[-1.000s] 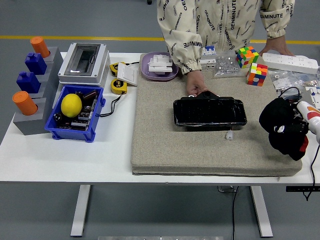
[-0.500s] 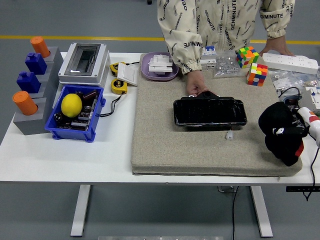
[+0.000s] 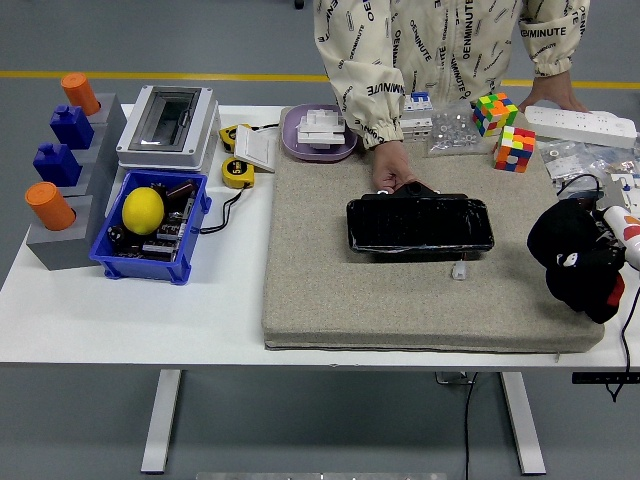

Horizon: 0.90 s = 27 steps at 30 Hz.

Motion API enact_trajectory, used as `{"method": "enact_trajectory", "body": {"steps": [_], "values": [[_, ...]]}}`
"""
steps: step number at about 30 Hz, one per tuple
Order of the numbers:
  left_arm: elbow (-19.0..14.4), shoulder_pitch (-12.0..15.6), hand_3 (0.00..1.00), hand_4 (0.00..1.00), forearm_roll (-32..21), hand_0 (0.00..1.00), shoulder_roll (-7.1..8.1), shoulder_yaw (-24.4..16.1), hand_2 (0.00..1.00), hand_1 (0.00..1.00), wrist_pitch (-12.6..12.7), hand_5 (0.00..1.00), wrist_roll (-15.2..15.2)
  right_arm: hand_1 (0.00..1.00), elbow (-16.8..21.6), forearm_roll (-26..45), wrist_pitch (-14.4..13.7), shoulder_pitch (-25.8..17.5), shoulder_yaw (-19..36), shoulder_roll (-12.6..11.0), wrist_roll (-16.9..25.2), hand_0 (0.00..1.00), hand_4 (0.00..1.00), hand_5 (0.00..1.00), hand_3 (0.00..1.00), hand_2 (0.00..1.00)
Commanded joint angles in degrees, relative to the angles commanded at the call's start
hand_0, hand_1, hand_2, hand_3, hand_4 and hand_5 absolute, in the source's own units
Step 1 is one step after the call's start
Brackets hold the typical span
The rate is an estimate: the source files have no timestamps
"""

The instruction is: Pick the rag up,wipe the panel,place it on the desk

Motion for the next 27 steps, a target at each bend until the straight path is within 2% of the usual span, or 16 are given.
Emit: {"method": "enact_trajectory", "body": {"steps": [6,13,23,27], "values": [[0.0,0.1,0.580,0.680,-0.1,0.652,-0.06,0.0,0.695,0.663,0.0,0.448,0.0,0.444,0.7,-2.7,0.0,-0.6,-1.1,0.8,-0.2,0.348,0.892,0.169,0.527,0.504],[-0.1,-0.1,0.580,0.680,-0.1,0.651,-0.07,0.2,0.696,0.661,0.0,0.448,0.0,0.444,-0.2,-4.4,-0.4,-0.3,-2.4,1.9,0.2,0.348,0.890,0.171,0.526,0.503],[0.0,0.1,0.579,0.680,-0.2,0.651,-0.17,0.1,0.696,0.663,0.0,0.447,0.0,0.446,-2.0,-14.2,-0.1,-0.2,-4.6,2.1,3.1,0.349,0.885,0.175,0.526,0.503],[0.0,0.1,0.580,0.680,-0.2,0.651,-0.14,0.2,0.696,0.662,0.0,0.447,0.0,0.446,-2.1,-15.6,0.0,-0.1,-5.1,2.2,3.0,0.350,0.885,0.181,0.524,0.503]]}}
